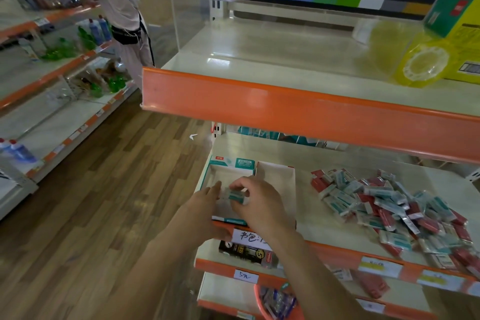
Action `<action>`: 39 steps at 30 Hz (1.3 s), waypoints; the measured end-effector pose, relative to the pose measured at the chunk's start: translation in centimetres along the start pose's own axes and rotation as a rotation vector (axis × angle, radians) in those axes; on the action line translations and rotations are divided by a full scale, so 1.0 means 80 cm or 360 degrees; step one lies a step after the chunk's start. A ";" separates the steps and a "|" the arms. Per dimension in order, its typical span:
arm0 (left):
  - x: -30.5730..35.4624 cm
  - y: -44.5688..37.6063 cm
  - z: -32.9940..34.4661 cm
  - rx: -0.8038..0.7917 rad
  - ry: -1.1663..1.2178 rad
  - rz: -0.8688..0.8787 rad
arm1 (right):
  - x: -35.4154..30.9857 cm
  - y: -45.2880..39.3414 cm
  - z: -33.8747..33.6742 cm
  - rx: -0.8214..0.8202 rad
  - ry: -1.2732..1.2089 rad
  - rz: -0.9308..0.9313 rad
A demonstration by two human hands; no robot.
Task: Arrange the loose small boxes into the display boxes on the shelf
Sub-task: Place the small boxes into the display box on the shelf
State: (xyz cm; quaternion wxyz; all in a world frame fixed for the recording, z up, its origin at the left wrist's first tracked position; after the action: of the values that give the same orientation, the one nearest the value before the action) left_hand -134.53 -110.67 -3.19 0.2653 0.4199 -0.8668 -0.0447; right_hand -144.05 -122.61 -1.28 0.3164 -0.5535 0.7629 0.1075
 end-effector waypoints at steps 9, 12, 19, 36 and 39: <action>-0.003 0.002 0.006 0.0029 -0.0153 0.0085 | 0.004 -0.001 0.008 -0.0296 0.0342 -0.0022; -0.001 0.004 0.009 0.0055 -0.0150 0.0120 | 0.010 0.002 0.006 -0.0447 0.0425 -0.0075; 0.006 0.002 0.012 0.0075 -0.0126 0.0056 | 0.025 0.012 0.006 -0.0442 0.0053 -0.0044; 0.029 0.007 0.014 0.0006 0.0028 -0.0097 | 0.073 0.040 -0.010 -0.0273 0.0079 -0.0038; 0.039 0.004 0.012 0.0092 -0.0106 -0.0047 | 0.073 0.040 -0.019 -0.0141 0.0079 -0.0088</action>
State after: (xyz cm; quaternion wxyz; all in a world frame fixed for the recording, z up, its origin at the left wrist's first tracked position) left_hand -136.82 -113.00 -2.61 0.2234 0.4385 -0.8697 -0.0374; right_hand -148.63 -126.74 -4.23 0.2754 -0.5905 0.7493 0.1186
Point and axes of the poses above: each hand's wrist, its own y-axis away from the middle knuckle, its own z-axis out of the palm, x = y × z, the point moved 2 cm from there along -y, towards the middle knuckle, and after that the axes turned 14 degrees about -z, right-handed, at the moved point
